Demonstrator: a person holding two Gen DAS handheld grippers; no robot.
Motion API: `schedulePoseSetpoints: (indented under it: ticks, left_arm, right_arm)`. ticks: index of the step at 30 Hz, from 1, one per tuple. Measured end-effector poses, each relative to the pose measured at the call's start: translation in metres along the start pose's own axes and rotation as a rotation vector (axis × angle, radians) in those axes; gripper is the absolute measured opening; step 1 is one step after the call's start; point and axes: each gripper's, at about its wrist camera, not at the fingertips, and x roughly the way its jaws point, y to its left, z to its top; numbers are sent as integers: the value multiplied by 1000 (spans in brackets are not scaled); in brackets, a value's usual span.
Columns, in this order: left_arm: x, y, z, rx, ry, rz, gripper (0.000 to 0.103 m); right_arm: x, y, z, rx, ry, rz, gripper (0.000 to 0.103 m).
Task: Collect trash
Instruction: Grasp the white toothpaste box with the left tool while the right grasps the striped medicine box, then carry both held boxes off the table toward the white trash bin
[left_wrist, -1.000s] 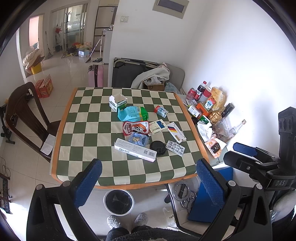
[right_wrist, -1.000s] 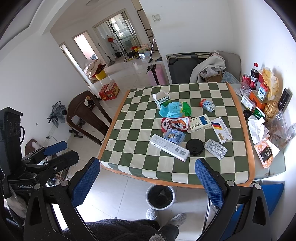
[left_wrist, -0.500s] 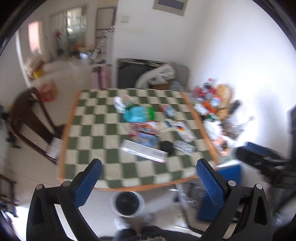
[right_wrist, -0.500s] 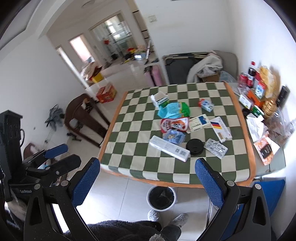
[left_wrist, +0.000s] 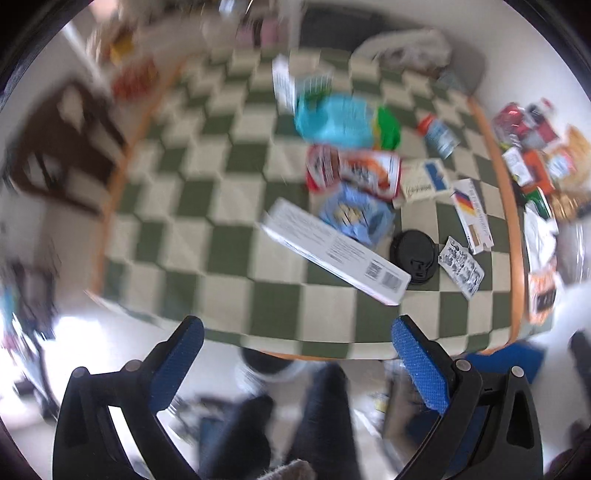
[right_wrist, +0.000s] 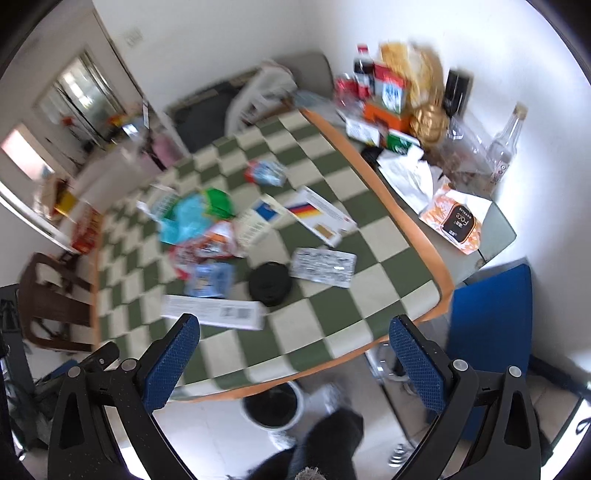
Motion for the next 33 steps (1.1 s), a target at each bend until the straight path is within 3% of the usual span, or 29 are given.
schedulePoseSetpoints:
  ticks: [2,3,6,10,13,15,22,26,29,30,33]
  left_arm:
    - [40,-7,12,-103,101,-33,103]
    - [61,-10,18,-166,152,-49,103]
    - [112,-15,29,-341,275,-106,103]
    - [160,-20,36,-501,340,-110,100]
    - [173,-23,36,-539,337,-104,74]
    - [170,-29,36,-495,299,-97,57]
    - [153,-62,18,-73,223,94,56]
    - [157,-57,13,-86,231,137,57]
    - [160,-53,14,-120,216,128,59]
    - [159,-50,15,-124,210,129,59]
    - [157,-48,23,-131,196,141,59]
  right_arm:
    - [40,-6,18,-20,39,-26,103]
    - [61,-31,32,-28,41,-15,101]
    - [129,-47,63,-84,116,-5,91]
    - [197,-51,95,-162,233,-2,91]
    - [238,-56,114,-197,293,-22,91]
    - [261,-58,126,-218,319,-40,91]
    - [336,-53,151,-323,365,-99,91]
    - [375,-50,158,-352,363,-144,91]
    - [391,-51,162,-337,354,-122,94]
    - [393,-51,162,-327,356,-111,88]
    - [391,-52,157,-337,356,-115,84]
